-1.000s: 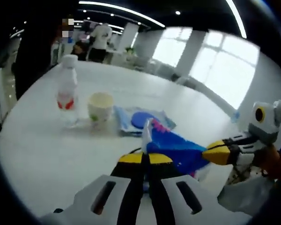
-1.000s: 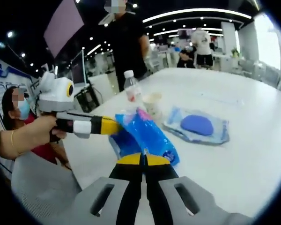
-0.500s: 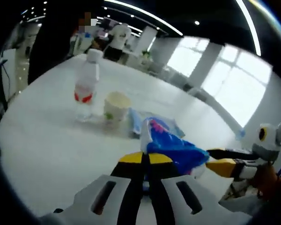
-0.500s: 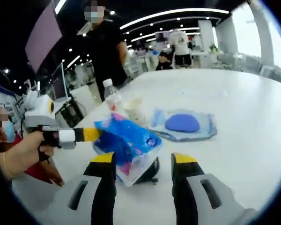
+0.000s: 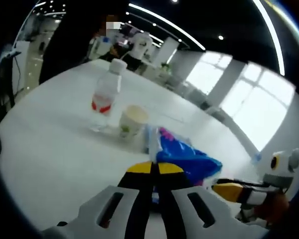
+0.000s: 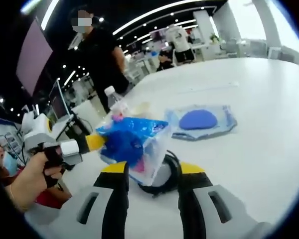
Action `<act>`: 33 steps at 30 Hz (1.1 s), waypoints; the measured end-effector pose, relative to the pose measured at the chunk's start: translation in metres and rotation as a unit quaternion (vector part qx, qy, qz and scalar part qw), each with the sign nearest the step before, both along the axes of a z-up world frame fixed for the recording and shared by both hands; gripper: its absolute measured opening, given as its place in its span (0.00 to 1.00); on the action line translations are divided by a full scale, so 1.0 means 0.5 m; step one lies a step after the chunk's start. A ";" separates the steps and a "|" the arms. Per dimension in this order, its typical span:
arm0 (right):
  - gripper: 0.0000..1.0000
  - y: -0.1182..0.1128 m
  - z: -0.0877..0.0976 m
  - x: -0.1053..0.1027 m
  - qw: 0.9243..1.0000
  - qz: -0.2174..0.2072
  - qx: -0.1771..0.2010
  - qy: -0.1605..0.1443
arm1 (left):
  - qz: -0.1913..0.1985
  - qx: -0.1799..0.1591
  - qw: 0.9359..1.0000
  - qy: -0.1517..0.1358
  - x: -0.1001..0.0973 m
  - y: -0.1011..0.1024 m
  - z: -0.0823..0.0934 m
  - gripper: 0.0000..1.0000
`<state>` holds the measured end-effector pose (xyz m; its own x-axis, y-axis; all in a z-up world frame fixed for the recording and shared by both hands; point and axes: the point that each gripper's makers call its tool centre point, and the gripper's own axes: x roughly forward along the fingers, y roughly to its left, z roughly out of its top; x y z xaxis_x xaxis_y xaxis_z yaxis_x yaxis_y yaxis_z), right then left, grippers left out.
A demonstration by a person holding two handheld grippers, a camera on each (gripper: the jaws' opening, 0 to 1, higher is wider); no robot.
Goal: Arrange the tabletop items into an orderly group along one side of the table until the central work area is clear of visible clutter.
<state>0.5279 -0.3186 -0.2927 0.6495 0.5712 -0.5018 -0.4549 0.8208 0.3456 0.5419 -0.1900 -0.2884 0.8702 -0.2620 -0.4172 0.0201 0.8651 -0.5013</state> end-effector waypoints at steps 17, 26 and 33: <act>0.06 -0.032 -0.011 0.027 0.998 -0.011 -0.057 -0.031 | -0.025 -0.022 0.999 0.009 -0.016 -0.045 -0.002 0.00; 0.01 -0.050 -0.009 0.040 0.997 -0.012 -0.071 -0.039 | -0.043 -0.020 0.999 0.006 -0.018 -0.055 -0.001 0.00; 0.01 -0.058 0.000 0.048 0.997 -0.012 -0.066 -0.038 | -0.078 0.047 0.996 -0.017 -0.016 -0.063 0.002 0.01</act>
<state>0.5519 -0.3478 -0.2928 0.7011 0.4873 -0.5206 -0.4549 0.8678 0.1997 0.5339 -0.2214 -0.2877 0.8357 -0.3562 -0.4181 0.1735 0.8934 -0.4143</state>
